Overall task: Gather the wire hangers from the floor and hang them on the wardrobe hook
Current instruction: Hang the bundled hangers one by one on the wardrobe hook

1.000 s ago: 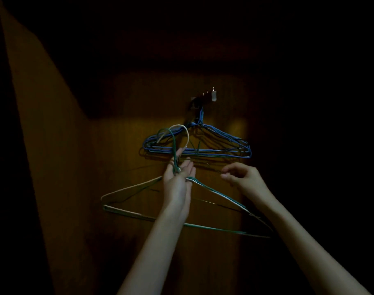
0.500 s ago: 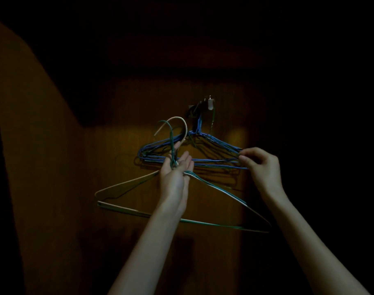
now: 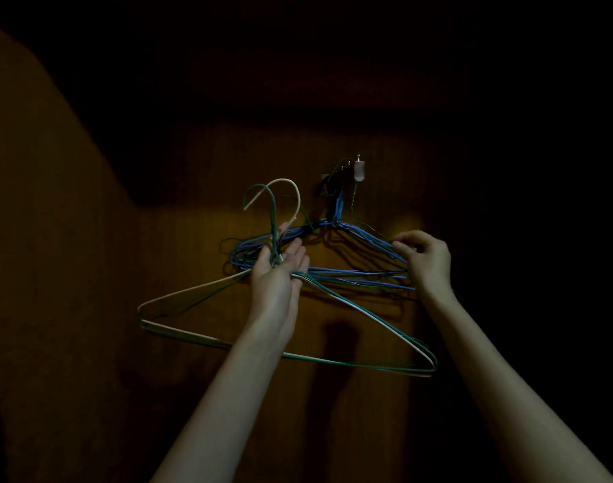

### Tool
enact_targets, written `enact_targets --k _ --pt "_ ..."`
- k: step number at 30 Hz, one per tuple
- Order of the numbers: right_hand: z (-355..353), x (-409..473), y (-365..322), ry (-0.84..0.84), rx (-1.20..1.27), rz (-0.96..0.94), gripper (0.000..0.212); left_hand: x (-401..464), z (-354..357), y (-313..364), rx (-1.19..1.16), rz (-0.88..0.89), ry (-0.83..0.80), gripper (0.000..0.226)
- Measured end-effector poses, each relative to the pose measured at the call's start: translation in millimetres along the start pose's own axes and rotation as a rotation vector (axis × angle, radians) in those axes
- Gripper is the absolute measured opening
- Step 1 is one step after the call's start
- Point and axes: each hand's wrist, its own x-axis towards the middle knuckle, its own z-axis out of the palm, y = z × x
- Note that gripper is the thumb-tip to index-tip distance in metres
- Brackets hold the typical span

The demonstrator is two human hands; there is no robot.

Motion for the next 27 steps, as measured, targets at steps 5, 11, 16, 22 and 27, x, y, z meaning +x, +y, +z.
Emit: enact_targets --k 5,11,16,22,27 --pt "27 23 18 -0.009 -0.087 0.019 0.010 14 -4 -7 -0.002 0.006 0.012 0.041" --pt "48 44 32 0.007 -0.127 0.069 0.013 33 -9 -12 0.008 0.023 0.026 0.041" --pt "58 60 41 -0.001 -0.106 0.114 0.012 46 -9 -16 0.019 0.034 0.034 0.039" --pt "66 67 51 -0.060 -0.121 0.135 0.012 57 -9 -24 0.008 0.030 0.046 0.039" --pt "70 64 55 -0.060 -0.160 0.146 0.010 55 -11 -27 -0.015 0.023 0.042 0.040"
